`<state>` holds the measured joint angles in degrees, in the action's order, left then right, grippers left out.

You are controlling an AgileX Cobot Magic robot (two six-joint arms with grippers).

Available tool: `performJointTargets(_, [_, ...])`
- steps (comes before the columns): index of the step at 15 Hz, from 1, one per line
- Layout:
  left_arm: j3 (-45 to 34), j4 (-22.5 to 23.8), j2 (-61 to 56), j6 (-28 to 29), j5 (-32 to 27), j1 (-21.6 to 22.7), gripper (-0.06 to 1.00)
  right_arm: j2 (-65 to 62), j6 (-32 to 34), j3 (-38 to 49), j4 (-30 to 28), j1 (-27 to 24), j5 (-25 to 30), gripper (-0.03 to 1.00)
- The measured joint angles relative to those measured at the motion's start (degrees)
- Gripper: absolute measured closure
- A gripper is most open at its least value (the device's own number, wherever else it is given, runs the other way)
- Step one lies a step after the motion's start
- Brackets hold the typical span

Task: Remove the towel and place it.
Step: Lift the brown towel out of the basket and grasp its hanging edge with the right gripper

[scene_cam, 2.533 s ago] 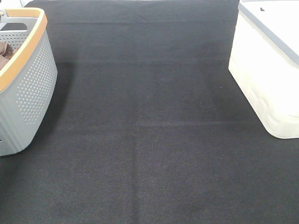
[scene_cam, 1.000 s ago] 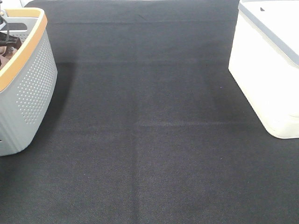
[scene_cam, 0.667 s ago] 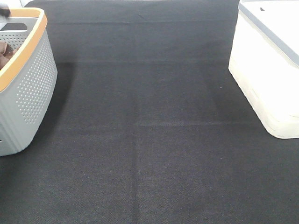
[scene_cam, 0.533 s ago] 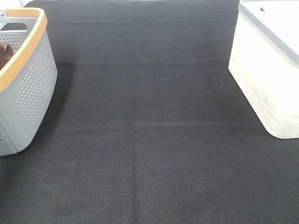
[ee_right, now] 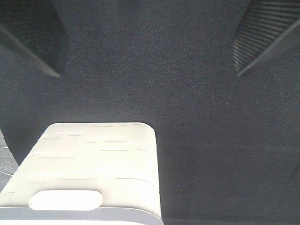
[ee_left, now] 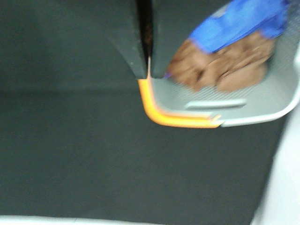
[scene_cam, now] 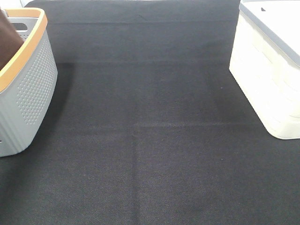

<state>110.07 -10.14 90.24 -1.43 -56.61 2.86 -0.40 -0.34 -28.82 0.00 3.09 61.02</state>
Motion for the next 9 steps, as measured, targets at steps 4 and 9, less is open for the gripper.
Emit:
performJointTargets(4, [0.00, -15.30, -4.13, -0.23, 5.67, 0.00, 0.94, 0.00, 0.00, 0.00, 6.13, 0.00, 0.00, 0.07])
performJointTargets(9, [0.00, -36.21, -4.35, -10.49, 10.20, 0.00, 0.94, 0.00, -2.06, 0.00, 11.80, 0.00, -0.97, 0.08])
